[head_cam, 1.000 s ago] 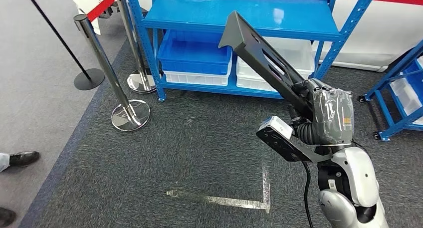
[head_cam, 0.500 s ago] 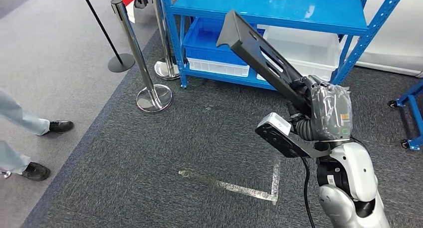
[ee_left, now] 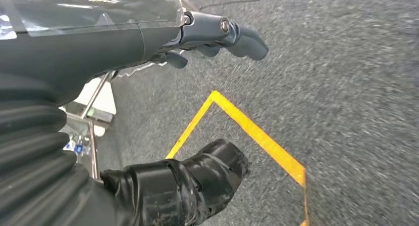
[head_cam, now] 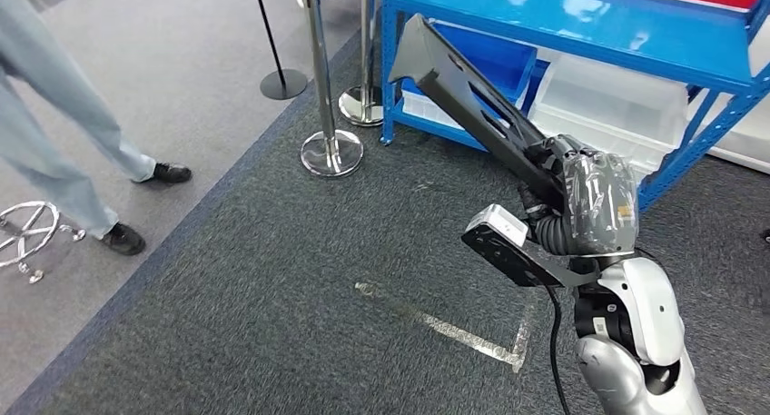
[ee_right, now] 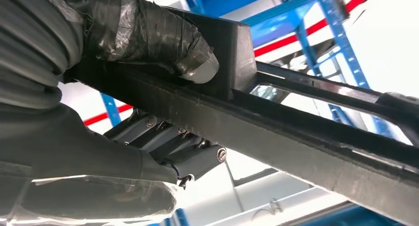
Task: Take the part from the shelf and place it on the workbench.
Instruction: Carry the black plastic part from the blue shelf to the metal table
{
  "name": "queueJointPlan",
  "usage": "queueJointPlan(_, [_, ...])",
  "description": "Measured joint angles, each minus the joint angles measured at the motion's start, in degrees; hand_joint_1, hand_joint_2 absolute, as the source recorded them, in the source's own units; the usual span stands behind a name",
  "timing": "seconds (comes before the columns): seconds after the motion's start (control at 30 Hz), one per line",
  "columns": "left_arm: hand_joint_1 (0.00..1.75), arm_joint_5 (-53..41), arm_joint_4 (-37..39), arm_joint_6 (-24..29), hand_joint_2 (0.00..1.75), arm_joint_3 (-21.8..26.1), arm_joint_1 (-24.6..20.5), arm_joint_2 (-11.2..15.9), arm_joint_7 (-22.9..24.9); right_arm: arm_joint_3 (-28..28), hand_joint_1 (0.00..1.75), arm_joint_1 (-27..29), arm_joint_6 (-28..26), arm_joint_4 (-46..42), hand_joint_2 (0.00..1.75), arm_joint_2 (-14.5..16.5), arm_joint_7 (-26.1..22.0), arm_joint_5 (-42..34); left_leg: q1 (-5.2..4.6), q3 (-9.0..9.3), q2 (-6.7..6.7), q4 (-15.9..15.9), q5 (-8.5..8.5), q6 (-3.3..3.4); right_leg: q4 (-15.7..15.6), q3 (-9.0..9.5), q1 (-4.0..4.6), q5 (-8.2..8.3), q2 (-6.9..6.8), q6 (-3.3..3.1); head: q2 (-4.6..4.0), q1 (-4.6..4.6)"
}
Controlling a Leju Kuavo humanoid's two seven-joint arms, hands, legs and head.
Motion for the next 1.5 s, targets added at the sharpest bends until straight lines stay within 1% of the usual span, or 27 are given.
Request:
queueJointPlan(0.03, [0.00, 0.0, 0.0, 0.0, 1.75, 0.0, -0.1, 0.0, 0.0, 0.0, 1.75, 0.0, 0.0, 0.0, 1.75, 0.0, 0.0, 0.0, 0.00, -0.96, -0.55, 0.1, 0.68, 0.14, 3.4, -0.64, 0.00, -2.20, 0.69, 0.12, 0.00, 0.07])
queueJointPlan(0.07, [0.00, 0.0, 0.0, 0.0, 1.75, 0.0, -0.1, -0.1, -0.1, 0.0, 1.75, 0.0, 0.0, 0.1, 1.75, 0.0, 0.0, 0.0, 0.00, -1.98, -1.23, 0.4, 1.32, 0.09, 6.0, -0.84, 0.01, -3.15, 0.95, 0.23, 0.00, 0.11])
queueJointPlan(0.1, [0.00, 0.0, 0.0, 0.0, 1.75, 0.0, -0.1, -0.1, -0.1, 0.1, 1.75, 0.0, 0.1, 0.1, 1.75, 0.0, 0.0, 0.0, 0.03, -3.05, -1.90, 0.7, 1.92, 0.01, 7.0, -0.28, -0.01, -2.70, 1.04, 0.30, 0.00, 0.12])
queueJointPlan(0.17, [0.00, 0.0, 0.0, 0.0, 1.75, 0.0, 0.0, -0.2, -0.2, 0.1, 1.75, 0.0, 0.1, 0.2, 1.75, 0.0, 0.0, 0.0, 0.20, -5.21, -3.31, 1.4, 2.95, -0.38, 3.7, 3.45, -0.17, 0.03, 1.55, 0.31, 0.00, 0.15])
queueJointPlan(0.23, [0.00, 0.0, 0.0, -0.3, 1.75, 0.0, 0.0, -0.3, -0.6, 0.1, 1.75, -0.2, 0.2, 0.1, 1.75, 0.0, 0.0, 0.0, 0.29, -7.11, -4.61, 2.3, 3.74, -1.01, -3.1, 8.21, -0.40, 0.25, 3.77, 0.06, 0.01, 0.07])
queueJointPlan(0.27, [0.00, 0.0, 0.0, -0.6, 1.75, 0.0, 0.0, -0.3, -0.8, 0.2, 1.75, -0.3, 0.3, 0.1, 1.75, 0.0, 0.1, 0.0, 0.28, -7.73, -5.22, 2.7, 4.14, -1.38, -5.5, 9.59, -0.43, -0.34, 4.63, -0.10, 0.01, 0.08])
queueJointPlan(0.3, [0.00, -0.1, 0.0, -0.8, 1.75, 0.0, 0.0, -0.3, -1.0, 0.2, 1.75, -0.4, 0.3, 0.1, 1.75, 0.0, 0.1, 0.0, 0.27, -8.14, -5.78, 2.8, 4.62, -1.76, -6.6, 10.03, -0.36, -0.98, 5.08, -0.32, 0.01, 0.08])
queueJointPlan(0.37, [0.00, -0.1, 0.0, -1.3, 1.75, 0.0, 0.2, -0.3, -1.3, 0.2, 1.75, -0.5, 0.4, 0.1, 1.75, -0.1, 0.3, 0.0, 0.41, -8.58, -6.76, 2.7, 5.55, -2.38, -6.9, 9.75, -0.32, -0.49, 3.90, -0.91, 0.01, 0.25])
queueJointPlan(0.43, [0.00, -0.1, 0.0, -1.6, 1.75, 0.0, 0.5, -0.4, -1.4, 0.2, 1.75, -0.6, 0.4, 0.1, 1.75, -0.1, 0.5, 0.0, 0.45, -9.60, -5.29, 4.5, 4.09, -2.95, -7.2, 9.47, -0.50, 0.39, 2.49, -1.59, 0.00, -0.08])
queueJointPlan(0.5, [0.00, 0.0, 0.0, -1.8, 1.75, 0.0, 0.5, -0.5, -1.4, 0.2, 1.75, -0.7, 0.5, 0.0, 1.75, -0.1, 0.6, 0.0, 0.60, -11.65, -2.59, 10.1, -0.29, -3.62, -7.3, 8.96, -0.51, 1.01, 1.09, -2.05, 0.00, -0.56])
queueJointPlan(0.57, [0.00, 0.1, 0.0, -1.6, 1.75, 0.0, 0.5, -0.5, -1.0, 0.3, 1.75, -0.7, 0.6, -0.1, 1.75, -0.2, 0.7, 0.1, 1.00, -13.30, -1.49, 16.4, -3.28, -4.20, -7.3, 8.31, -0.46, 1.42, -0.38, -2.17, 0.00, -0.67])
queueJointPlan(0.6, [0.00, 0.2, 0.0, -1.1, 1.75, 0.0, 0.5, -0.6, -0.6, 0.3, 1.75, -0.7, 0.7, -0.1, 1.75, -0.2, 0.7, 0.3, 1.15, -13.05, -1.24, 17.5, -3.25, -4.38, -7.3, 8.02, -0.47, 1.60, -1.11, -2.09, 0.00, -0.68])
queueJointPlan(0.63, [0.00, 0.3, 0.0, -0.4, 1.75, 0.0, 0.5, -0.7, 0.0, 0.5, 1.75, -0.7, 0.8, -0.1, 1.75, -0.2, 0.8, 0.6, 1.26, -11.69, -0.99, 16.6, -2.36, -4.47, -7.3, 7.79, -0.50, 1.75, -1.85, -1.98, 0.00, -0.69])
queueJointPlan(0.73, [0.00, 0.5, 0.0, 0.9, 1.75, 0.0, 0.4, -1.1, 1.1, 2.0, 1.75, -1.6, 0.8, -0.1, 1.75, 0.1, 1.1, 1.9, 0.93, -4.16, 1.93, 6.3, 0.10, -3.98, -7.3, 7.59, -0.41, 2.00, -3.88, -1.57, 0.00, -0.69])
queueJointPlan(0.8, [0.00, 0.6, 0.0, 1.0, 1.75, 0.0, 0.2, -1.2, 1.3, 3.1, 1.75, -2.4, 0.8, 0.0, 1.75, 0.5, 1.2, 2.6, 0.22, -2.33, 3.23, 3.0, -0.11, -3.11, -7.4, 7.67, -0.24, 2.13, -5.06, -1.12, 0.00, -0.62])
queueJointPlan(0.87, [0.00, 0.6, 0.0, 0.9, 1.75, 0.0, 0.3, -1.2, 1.4, 3.9, 1.75, -2.8, 0.8, 0.2, 1.75, 0.9, 1.2, 2.9, -0.10, -2.55, 2.15, 2.5, 0.15, -2.16, -7.7, 7.93, -0.12, 2.29, -6.41, -0.50, 0.00, -0.60])
queueJointPlan(0.9, [0.00, 0.6, 0.0, 0.9, 1.75, 0.0, 0.4, -1.3, 1.4, 4.3, 1.75, -2.9, 0.7, 0.2, 1.75, 1.0, 1.2, 2.9, 0.04, -2.51, 1.46, 1.9, 0.36, -1.70, -7.6, 7.98, -0.16, 2.07, -6.39, -0.13, 0.00, -0.59])
queueJointPlan(0.97, [0.00, 0.7, 0.0, 0.6, 1.75, 0.0, 0.6, -1.4, 1.7, 4.9, 1.75, -3.4, 0.6, 0.4, 1.75, 1.2, 1.2, 3.1, 0.34, -2.35, 0.15, 1.1, 1.00, -0.93, -5.0, 6.81, -0.24, 0.11, -3.89, 0.40, 0.00, -0.35])
queueJointPlan(1.03, [0.00, 0.7, 0.0, -0.1, 1.75, 0.0, 0.5, -1.5, 2.0, 5.8, 1.75, -4.1, 0.5, 0.8, 1.75, 1.4, 1.2, 3.5, 0.41, -2.58, -1.04, 0.8, 1.38, -0.47, 1.6, 3.59, -0.30, -3.16, -0.54, 0.46, 0.00, -0.08])
queueJointPlan(1.1, [0.00, 0.7, 0.0, -0.8, 1.75, 0.0, 0.5, -1.5, 2.3, 6.8, 1.75, -4.4, 0.3, 1.6, 1.75, 1.8, 1.2, 3.9, 0.33, -2.91, -2.42, 1.0, 1.52, -0.28, 6.6, 1.15, -0.29, -4.30, 0.62, 0.40, 0.00, 0.02])
queueJointPlan(1.17, [0.00, 0.7, 0.0, -1.3, 1.75, 0.0, 0.5, -1.5, 2.3, 7.5, 1.75, -4.7, 0.1, 2.3, 1.75, 2.2, 1.4, 4.2, 0.32, -3.18, -4.11, 1.5, 1.53, -0.30, 4.4, 2.04, -0.39, -1.67, 1.13, 0.29, 0.00, 0.03])
queueJointPlan(1.23, [0.00, 0.7, -0.1, -2.0, 1.75, 0.0, 0.6, -1.7, 1.5, 8.0, 1.75, -5.1, 0.0, 2.7, 1.75, 2.4, 1.8, 4.3, 0.30, -3.66, -5.73, 2.4, 1.36, -0.61, -2.0, 4.94, -0.61, 1.61, 3.01, 0.12, 0.00, 0.02])
queueJointPlan(1.3, [0.00, 0.7, -0.2, -3.2, 1.75, 0.0, 0.6, -1.8, -0.5, 8.2, 1.75, -5.3, -0.3, 2.8, 1.75, 2.5, 2.0, 4.4, 0.47, -4.46, -7.15, 3.1, 1.36, -1.23, -5.9, 6.64, -0.68, 2.26, 4.95, -0.05, 0.01, -0.06])
queueJointPlan(1.37, [0.00, 0.8, -0.2, -4.5, 1.75, 0.1, 0.9, -1.8, -2.5, 8.3, 1.75, -5.3, -0.4, 2.6, 1.75, 2.5, 2.6, 4.4, 0.82, -5.12, -8.51, 3.1, 1.75, -2.03, -6.7, 6.93, -0.50, 1.97, 4.71, -0.45, 0.01, -0.09])
queueJointPlan(1.4, [0.00, 0.8, -0.3, -5.1, 1.75, 0.1, 1.2, -1.8, -3.3, 8.3, 1.75, -5.2, -0.4, 2.4, 1.75, 2.4, 3.0, 4.4, 0.96, -5.37, -8.60, 3.1, 1.88, -2.34, -6.9, 7.05, -0.49, 2.17, 4.07, -0.77, 0.00, -0.05])
queueJointPlan(1.43, [0.00, 0.8, -0.3, -5.8, 1.75, 0.1, 1.4, -1.8, -4.1, 8.3, 1.75, -5.0, -0.3, 2.1, 1.75, 2.4, 3.5, 4.4, 0.87, -5.68, -7.76, 3.5, 1.63, -2.63, -7.1, 7.23, -0.60, 2.34, 3.50, -1.07, 0.00, -0.16])
queueJointPlan(1.5, [0.00, 0.8, -0.5, -7.3, 1.75, 0.1, 1.6, -1.7, -6.2, 8.1, 1.75, -3.9, 0.0, 0.7, 1.75, 1.8, 4.1, 3.9, 0.78, -7.58, -4.16, 7.5, -0.69, -3.10, -7.5, 7.49, -0.75, 2.62, 2.16, -1.54, 0.00, -0.66])
